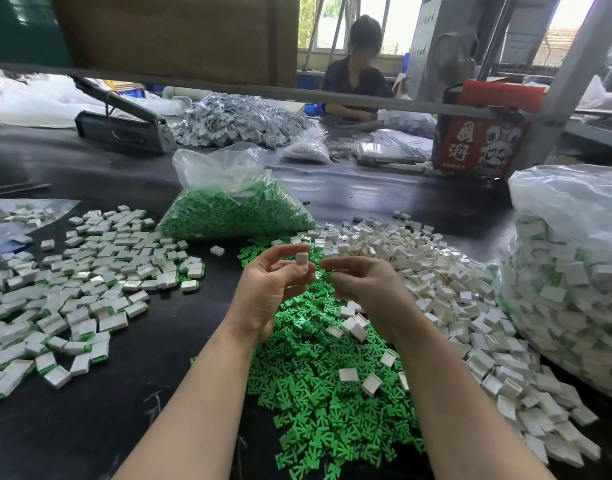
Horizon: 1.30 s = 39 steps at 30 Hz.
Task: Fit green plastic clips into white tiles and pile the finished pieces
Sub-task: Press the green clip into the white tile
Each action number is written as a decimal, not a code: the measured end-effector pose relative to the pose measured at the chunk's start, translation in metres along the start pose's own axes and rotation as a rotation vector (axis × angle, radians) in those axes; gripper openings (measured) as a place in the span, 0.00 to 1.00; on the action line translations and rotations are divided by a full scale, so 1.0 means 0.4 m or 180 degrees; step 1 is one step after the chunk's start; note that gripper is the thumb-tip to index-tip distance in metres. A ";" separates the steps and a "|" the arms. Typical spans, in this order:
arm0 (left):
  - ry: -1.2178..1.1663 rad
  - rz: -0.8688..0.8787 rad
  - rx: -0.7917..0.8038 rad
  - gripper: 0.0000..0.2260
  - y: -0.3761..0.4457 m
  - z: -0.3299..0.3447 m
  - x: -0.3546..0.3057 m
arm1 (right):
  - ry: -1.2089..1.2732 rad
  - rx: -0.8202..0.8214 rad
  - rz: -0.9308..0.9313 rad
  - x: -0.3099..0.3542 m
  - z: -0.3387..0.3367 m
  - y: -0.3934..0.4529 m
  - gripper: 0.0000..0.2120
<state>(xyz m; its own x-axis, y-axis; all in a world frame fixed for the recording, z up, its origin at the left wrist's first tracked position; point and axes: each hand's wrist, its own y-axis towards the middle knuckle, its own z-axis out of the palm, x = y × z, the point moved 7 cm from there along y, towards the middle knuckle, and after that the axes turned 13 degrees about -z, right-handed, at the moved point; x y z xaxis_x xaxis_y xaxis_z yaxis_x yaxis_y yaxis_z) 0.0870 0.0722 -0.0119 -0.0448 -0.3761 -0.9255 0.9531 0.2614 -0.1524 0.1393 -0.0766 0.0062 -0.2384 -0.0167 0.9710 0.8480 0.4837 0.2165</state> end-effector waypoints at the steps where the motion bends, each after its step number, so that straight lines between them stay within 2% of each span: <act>1: -0.0020 -0.0011 -0.0040 0.09 0.002 -0.001 0.002 | 0.0247 0.0006 0.0043 0.002 0.003 -0.001 0.10; 5: -0.0053 -0.0015 -0.0106 0.05 0.006 -0.002 0.005 | 0.1020 -0.0158 0.0073 0.006 0.008 0.002 0.08; 12: 0.0073 0.0101 -0.0346 0.04 0.007 0.001 0.000 | 0.1553 -0.0303 0.0132 -0.001 0.016 0.010 0.11; 15: 0.0019 0.0061 -0.0227 0.05 0.003 0.017 0.001 | 0.1428 -0.0349 0.0073 -0.001 0.017 0.011 0.09; 21: -0.0212 0.0006 -0.0151 0.06 -0.004 0.025 0.002 | 0.0414 -0.0248 -0.0272 0.022 0.016 0.003 0.06; 25: -0.0444 -0.0167 -0.0096 0.13 -0.003 0.022 0.008 | 0.0270 -0.0272 -0.0399 0.030 0.006 0.000 0.05; 31: -0.0565 -0.0301 -0.0102 0.13 -0.002 0.021 0.014 | 0.1699 -0.0564 -0.0122 0.008 0.004 0.015 0.04; 39: -0.0339 -0.0247 -0.0037 0.14 -0.013 0.046 0.011 | 0.1872 -0.0660 -0.0022 -0.002 0.023 0.014 0.09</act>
<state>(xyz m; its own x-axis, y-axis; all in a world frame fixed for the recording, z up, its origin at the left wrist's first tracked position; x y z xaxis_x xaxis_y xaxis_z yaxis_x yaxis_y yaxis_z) 0.0873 0.0528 -0.0089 -0.0857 -0.4876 -0.8688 0.9445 0.2379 -0.2266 0.1398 -0.0660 0.0057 0.0064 -0.5269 0.8499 0.9358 0.3029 0.1807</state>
